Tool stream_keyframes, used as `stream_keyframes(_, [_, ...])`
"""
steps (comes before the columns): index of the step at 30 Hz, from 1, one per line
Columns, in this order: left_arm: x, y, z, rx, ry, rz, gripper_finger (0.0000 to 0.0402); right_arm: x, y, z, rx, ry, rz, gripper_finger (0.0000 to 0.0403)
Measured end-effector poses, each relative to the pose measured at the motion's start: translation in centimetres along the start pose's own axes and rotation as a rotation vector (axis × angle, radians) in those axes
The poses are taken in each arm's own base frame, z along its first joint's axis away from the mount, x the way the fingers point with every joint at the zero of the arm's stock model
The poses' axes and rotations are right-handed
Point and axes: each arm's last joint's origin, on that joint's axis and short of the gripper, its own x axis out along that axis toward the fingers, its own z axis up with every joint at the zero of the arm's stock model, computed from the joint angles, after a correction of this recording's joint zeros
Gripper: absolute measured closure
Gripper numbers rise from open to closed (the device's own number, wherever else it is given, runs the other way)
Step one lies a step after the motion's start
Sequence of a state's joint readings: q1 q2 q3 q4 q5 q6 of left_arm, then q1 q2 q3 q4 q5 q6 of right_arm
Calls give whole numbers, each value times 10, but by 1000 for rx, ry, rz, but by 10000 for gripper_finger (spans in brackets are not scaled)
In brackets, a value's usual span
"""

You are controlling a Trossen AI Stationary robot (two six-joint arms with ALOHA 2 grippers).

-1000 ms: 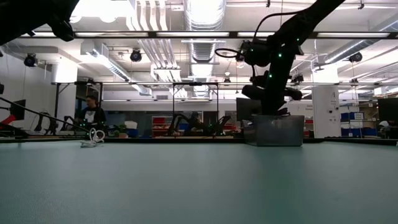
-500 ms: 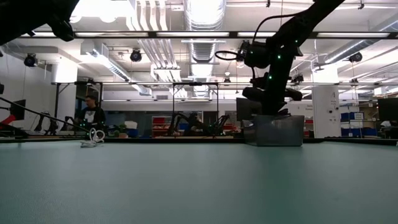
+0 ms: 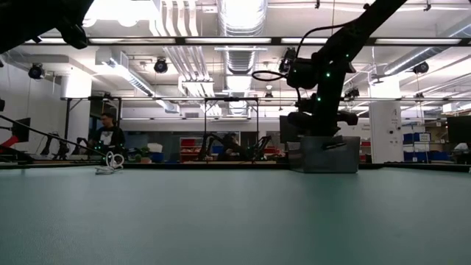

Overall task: Pick and place USB-C Cables
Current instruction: Put the purple charger cable into the black bin

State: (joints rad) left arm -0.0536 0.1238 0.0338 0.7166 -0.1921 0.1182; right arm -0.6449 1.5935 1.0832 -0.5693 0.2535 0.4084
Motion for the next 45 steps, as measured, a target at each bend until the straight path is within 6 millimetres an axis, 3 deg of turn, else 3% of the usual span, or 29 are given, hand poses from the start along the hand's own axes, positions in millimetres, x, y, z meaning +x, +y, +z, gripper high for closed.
stream_keyframes(45, [0, 0, 0, -1, 0, 0, 402, 1, 0, 0, 48, -12, -4, 385])
